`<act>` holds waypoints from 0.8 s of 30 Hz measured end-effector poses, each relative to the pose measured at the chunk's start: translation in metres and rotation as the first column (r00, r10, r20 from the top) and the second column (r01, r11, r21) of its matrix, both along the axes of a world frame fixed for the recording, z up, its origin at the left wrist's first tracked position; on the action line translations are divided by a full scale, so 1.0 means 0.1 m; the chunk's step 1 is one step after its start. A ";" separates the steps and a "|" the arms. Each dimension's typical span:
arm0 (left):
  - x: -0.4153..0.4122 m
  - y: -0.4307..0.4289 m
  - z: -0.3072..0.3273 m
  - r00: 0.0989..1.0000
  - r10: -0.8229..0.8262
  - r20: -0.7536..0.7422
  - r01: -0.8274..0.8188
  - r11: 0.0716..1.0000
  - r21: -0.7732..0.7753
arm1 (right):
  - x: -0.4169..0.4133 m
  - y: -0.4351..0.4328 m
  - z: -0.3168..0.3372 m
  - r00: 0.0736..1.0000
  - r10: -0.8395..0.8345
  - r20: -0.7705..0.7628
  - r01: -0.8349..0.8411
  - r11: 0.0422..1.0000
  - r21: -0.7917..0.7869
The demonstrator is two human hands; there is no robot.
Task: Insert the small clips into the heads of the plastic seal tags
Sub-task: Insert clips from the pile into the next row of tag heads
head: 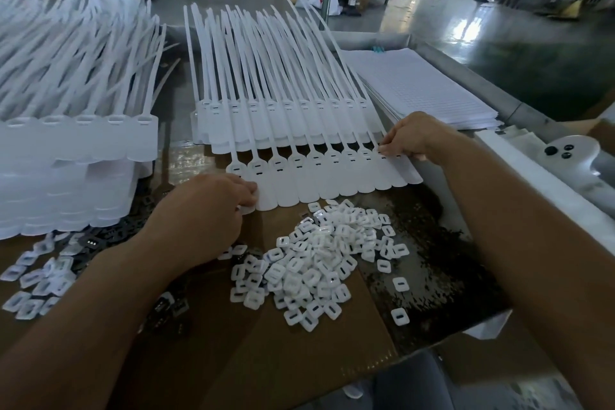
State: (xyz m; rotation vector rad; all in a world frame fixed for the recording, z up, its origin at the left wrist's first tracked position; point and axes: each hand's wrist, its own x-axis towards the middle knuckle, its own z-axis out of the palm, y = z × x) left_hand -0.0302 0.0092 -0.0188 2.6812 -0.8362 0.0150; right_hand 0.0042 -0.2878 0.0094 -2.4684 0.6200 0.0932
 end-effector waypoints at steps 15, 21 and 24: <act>0.00 0.02 -0.03 0.998 -0.053 0.039 0.053 0.999 -0.001 | -0.54 0.00 -0.15 0.940 0.167 0.297 -0.152 0.986 -0.073; 0.02 0.03 -0.06 0.997 -0.051 0.052 0.052 0.999 -0.015 | -0.88 0.20 -0.03 0.910 0.402 0.099 -0.408 0.912 0.037; 0.02 0.04 -0.06 0.997 -0.049 0.056 0.050 0.998 -0.029 | -0.93 0.25 -0.04 0.897 0.440 0.034 -0.441 0.896 0.040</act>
